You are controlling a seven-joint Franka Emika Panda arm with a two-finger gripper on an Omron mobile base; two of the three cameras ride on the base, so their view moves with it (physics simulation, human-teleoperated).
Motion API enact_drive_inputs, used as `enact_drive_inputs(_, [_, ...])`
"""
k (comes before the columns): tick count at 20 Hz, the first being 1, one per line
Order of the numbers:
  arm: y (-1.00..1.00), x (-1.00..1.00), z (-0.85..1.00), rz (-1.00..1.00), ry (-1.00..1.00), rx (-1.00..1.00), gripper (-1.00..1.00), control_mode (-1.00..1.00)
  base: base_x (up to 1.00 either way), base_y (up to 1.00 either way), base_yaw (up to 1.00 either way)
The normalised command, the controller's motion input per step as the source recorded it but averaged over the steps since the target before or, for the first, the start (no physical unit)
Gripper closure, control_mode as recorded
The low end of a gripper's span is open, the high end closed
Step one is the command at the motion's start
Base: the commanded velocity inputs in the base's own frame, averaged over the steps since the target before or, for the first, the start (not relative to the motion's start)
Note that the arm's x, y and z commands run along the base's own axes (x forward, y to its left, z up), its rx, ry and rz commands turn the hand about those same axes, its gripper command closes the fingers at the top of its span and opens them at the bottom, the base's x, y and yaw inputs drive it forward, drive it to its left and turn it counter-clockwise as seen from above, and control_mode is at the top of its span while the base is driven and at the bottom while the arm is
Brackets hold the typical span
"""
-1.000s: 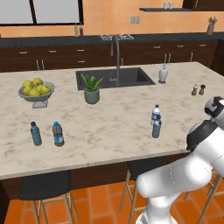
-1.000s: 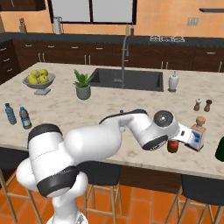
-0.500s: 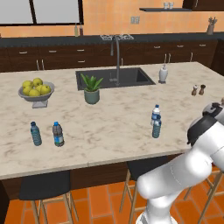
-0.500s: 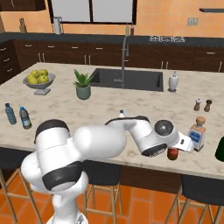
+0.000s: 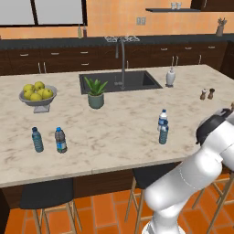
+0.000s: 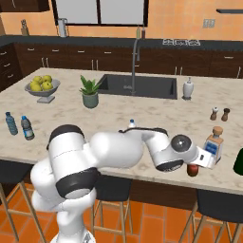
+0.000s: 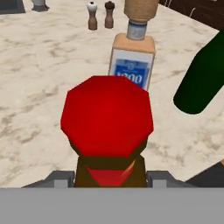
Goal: Move the plastic bottles in the middle to the plastics group, and the glass bottles in the middle to the glass group.
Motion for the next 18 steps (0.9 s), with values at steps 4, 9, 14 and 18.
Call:
enact_drive_inputs(4, [-0.4, 0.3, 0.04, 0.0, 0.0, 0.0, 1.0, -1.0, 0.0, 0.0, 0.0])
enact_drive_inputs(9, [-0.19, 0.34, 0.0, 0.0, 0.0, 0.0, 1.0, -1.0, 0.0, 0.0, 0.0])
enact_drive_inputs(14, [-0.02, 0.01, -0.13, 0.0, -0.03, 0.0, 1.0, -1.0, 0.0, 0.0, 0.0])
enact_drive_inputs(18, [0.0, 0.0, -0.37, 0.0, -0.02, 0.0, 1.0, -1.0, 0.0, 0.0, 0.0])
